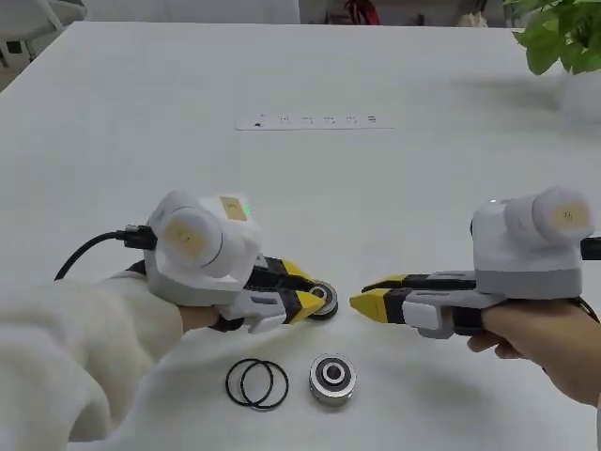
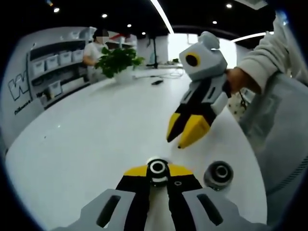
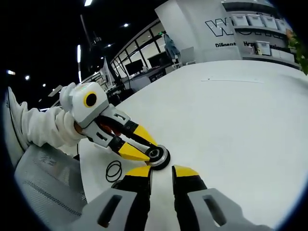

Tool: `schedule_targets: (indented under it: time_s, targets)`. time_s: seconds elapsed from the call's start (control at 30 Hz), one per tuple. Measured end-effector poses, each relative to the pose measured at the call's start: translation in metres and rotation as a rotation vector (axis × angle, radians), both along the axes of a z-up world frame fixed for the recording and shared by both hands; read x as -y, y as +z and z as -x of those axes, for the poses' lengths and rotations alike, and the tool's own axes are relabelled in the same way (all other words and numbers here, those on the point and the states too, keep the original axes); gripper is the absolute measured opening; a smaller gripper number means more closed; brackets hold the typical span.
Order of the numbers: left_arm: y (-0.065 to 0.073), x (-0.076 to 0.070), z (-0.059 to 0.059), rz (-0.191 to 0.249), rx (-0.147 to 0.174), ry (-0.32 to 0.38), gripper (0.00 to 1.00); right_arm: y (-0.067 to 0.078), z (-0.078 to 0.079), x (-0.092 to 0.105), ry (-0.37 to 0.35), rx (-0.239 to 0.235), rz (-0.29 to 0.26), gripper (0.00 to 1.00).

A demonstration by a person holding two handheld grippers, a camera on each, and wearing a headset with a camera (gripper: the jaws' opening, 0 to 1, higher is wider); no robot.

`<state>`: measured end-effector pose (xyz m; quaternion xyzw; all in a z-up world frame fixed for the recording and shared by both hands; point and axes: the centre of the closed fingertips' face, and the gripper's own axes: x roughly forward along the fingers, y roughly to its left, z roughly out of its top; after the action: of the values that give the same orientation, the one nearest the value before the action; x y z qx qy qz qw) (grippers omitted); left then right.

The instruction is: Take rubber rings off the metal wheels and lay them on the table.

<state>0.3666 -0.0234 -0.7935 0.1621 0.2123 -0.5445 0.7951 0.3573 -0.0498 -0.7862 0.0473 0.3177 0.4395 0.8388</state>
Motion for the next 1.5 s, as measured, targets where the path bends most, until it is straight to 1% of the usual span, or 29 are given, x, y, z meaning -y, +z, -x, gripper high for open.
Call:
schedule_targets:
  time_s: [0.07,0.13,0.17,0.23,0.3,0.43,0.6,0.63,0.7,0.73,0.77,0.8,0.97,1.07,1.1,1.13,1.17,1.2,1.23,1.37,1.5]
  targets:
    - [0.000,0.001,0.003,-0.001,-0.005,-0.009,0.14,-0.004,0.003,-0.002,0.018,0.002,0.017,0.14]
    - [0.000,0.002,0.009,-0.001,-0.012,-0.032,0.14,-0.006,0.006,-0.005,0.041,0.011,0.039,0.14]
    - [0.000,0.003,0.013,-0.003,-0.009,-0.043,0.14,-0.008,0.006,-0.006,0.054,0.030,0.057,0.14]
    - [0.000,0.003,0.015,-0.004,-0.011,-0.049,0.14,-0.009,0.007,-0.007,0.067,0.053,0.074,0.16]
    - [0.000,0.003,0.017,-0.005,-0.013,-0.056,0.14,-0.010,0.011,-0.010,0.092,0.056,0.086,0.16]
    - [0.000,0.003,0.019,-0.007,-0.016,-0.059,0.14,-0.017,0.016,-0.013,0.141,0.079,0.140,0.17]
    - [0.001,0.003,0.022,-0.010,-0.017,-0.071,0.14,-0.021,0.019,-0.021,0.175,0.111,0.163,0.21]
    - [0.001,0.003,0.022,-0.010,-0.017,-0.072,0.14,-0.022,0.021,-0.022,0.184,0.110,0.169,0.21]
    - [0.001,0.003,0.023,-0.009,-0.017,-0.073,0.14,-0.024,0.023,-0.024,0.210,0.137,0.192,0.22]
    - [0.001,0.003,0.023,-0.009,-0.017,-0.073,0.14,-0.023,0.022,-0.026,0.218,0.163,0.193,0.23]
    - [0.001,0.003,0.023,-0.009,-0.017,-0.074,0.14,-0.024,0.020,-0.025,0.217,0.176,0.216,0.23]
    - [0.001,0.003,0.023,-0.008,-0.017,-0.074,0.14,-0.024,0.020,-0.026,0.219,0.184,0.222,0.23]
    - [0.001,0.002,0.023,0.001,-0.015,-0.073,0.14,-0.024,0.017,-0.026,0.208,0.189,0.210,0.26]
    - [0.001,0.002,0.024,0.011,-0.016,-0.073,0.14,-0.019,0.017,-0.028,0.198,0.183,0.175,0.26]
    - [0.002,0.002,0.024,0.012,-0.017,-0.073,0.14,-0.020,0.016,-0.028,0.196,0.179,0.176,0.25]
    - [0.001,0.002,0.024,0.014,-0.016,-0.072,0.14,-0.022,0.018,-0.028,0.208,0.172,0.183,0.24]
    - [0.002,0.002,0.024,0.015,-0.015,-0.073,0.14,-0.023,0.018,-0.028,0.216,0.178,0.198,0.23]
    - [0.001,0.002,0.024,0.015,-0.015,-0.072,0.14,-0.022,0.017,-0.028,0.209,0.177,0.186,0.23]
    - [0.002,0.002,0.024,0.015,-0.015,-0.072,0.14,-0.021,0.016,-0.027,0.213,0.177,0.187,0.22]
    - [0.002,0.002,0.025,0.017,-0.013,-0.070,0.14,-0.021,0.018,-0.027,0.233,0.194,0.204,0.21]
    - [0.002,0.002,0.025,0.020,-0.013,-0.069,0.14,-0.020,0.018,-0.027,0.237,0.194,0.209,0.20]
